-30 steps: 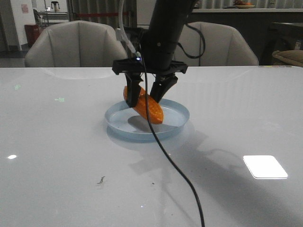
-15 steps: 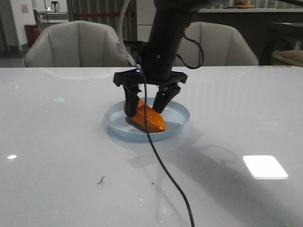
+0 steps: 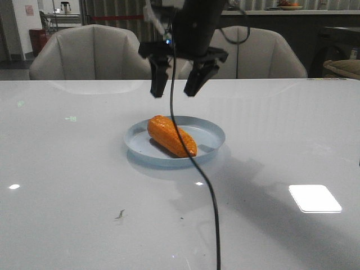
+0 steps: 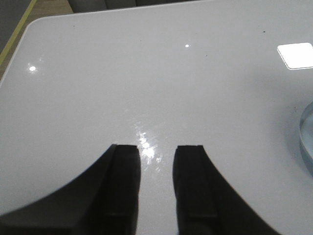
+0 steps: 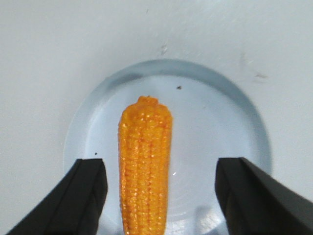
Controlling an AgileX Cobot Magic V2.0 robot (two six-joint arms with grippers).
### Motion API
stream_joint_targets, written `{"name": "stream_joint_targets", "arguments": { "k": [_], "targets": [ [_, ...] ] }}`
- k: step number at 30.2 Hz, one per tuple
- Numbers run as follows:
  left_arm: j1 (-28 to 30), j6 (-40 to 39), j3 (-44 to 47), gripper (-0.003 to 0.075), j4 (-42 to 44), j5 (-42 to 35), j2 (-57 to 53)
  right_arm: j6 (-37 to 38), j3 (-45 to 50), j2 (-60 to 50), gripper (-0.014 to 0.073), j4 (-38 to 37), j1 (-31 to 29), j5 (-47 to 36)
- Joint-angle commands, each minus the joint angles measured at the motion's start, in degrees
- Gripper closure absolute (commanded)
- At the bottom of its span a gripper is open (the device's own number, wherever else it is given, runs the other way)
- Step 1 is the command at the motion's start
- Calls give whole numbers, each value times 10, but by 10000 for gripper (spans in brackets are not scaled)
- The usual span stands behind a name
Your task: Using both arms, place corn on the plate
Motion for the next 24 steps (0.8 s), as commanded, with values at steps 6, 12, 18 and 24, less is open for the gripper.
{"name": "stream_joint_targets", "arguments": {
  "k": [6, 12, 18, 24],
  "targets": [
    [1, -1, -16, 449, -10, -44, -12, 3, -62, -157, 22, -7, -48, 34],
    [1, -1, -16, 449, -10, -44, -12, 3, -61, -233, 22, -31, -83, 45],
    [1, -1, -16, 449, -10, -44, -12, 0, -52, -301, 23, -35, -110, 52],
    [1, -1, -16, 449, -10, -44, -12, -5, 22, -396, 23, -85, -118, 52]
  ]
}}
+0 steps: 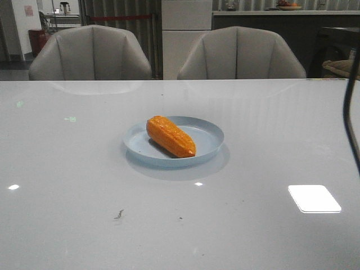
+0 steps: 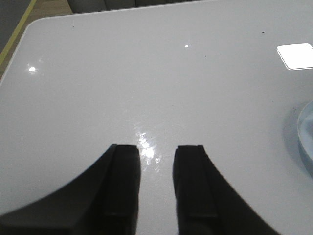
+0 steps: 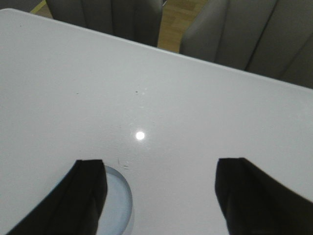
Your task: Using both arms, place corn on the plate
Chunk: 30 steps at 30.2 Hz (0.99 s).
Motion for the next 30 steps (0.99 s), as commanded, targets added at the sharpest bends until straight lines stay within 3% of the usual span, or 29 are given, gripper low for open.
{"name": "stream_joint_targets", "arguments": {
  "k": [1, 5, 11, 19, 30],
  "targets": [
    [1, -1, -16, 449, -10, -44, -12, -7, 43, -87, 23, -36, -4, 41],
    [1, -1, -16, 449, -10, -44, -12, -7, 129, -152, 23, -64, -4, 22],
    [1, -1, -16, 449, -10, -45, -12, 1, 317, -278, 23, -66, -9, -74],
    [1, -1, -16, 449, -10, -46, -12, 70, 600, -464, 23, -107, -9, -206],
    [1, -1, -16, 449, -36, -43, -12, 153, 830, -610, 23, -118, -9, -219]
  ]
}}
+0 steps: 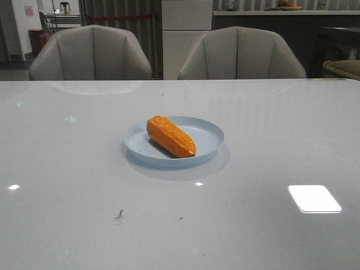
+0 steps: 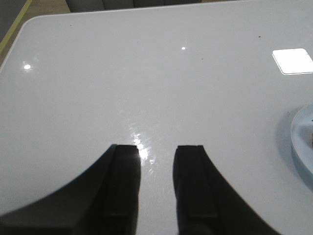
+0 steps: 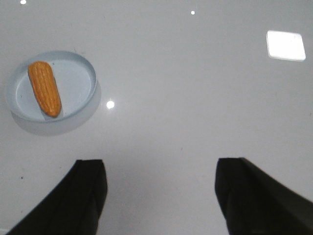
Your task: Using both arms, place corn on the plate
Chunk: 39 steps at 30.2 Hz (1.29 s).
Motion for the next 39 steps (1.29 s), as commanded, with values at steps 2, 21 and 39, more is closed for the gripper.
{"name": "stream_joint_targets", "arguments": {
  "k": [2, 21, 39],
  "targets": [
    [1, -1, -16, 449, -20, -43, -12, 30, 45, -39, 23, -12, -3, -52],
    [1, -1, -16, 576, -77, 33, -12, 30, 79, -47, 23, -10, -3, -40],
    [1, -1, -16, 627, -85, 33, -12, 30, 79, -47, 23, -10, -3, -40]
  ]
}}
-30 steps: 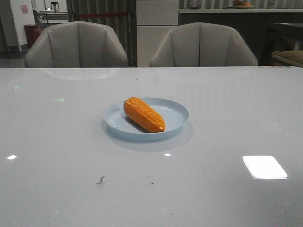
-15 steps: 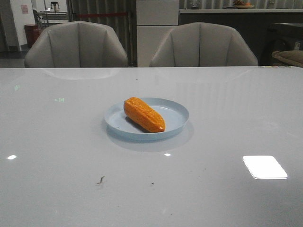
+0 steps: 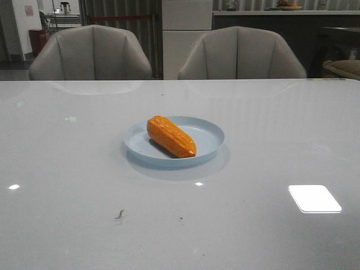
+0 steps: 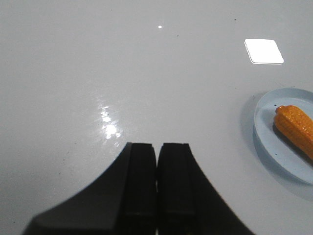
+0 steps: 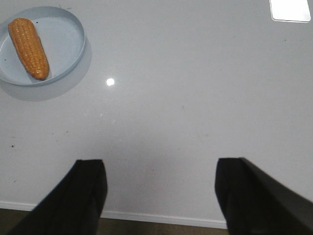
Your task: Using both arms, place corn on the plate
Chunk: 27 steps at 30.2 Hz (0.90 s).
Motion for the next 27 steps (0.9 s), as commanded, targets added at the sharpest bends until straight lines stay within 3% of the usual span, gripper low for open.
{"name": "stream_joint_targets", "arguments": {
  "k": [1, 17, 27],
  "targets": [
    [1, -1, -16, 627, -14, -32, -12, 1, -15, -1, 23, -9, -3, -38],
    [-18, -1, -10, 627, 8, -42, -33, 1, -15, -1, 23, -8, -3, -39],
    [-82, -118, 82, 627, 130, -210, -129, 1, -15, -1, 23, -7, -3, -39]
  ]
}}
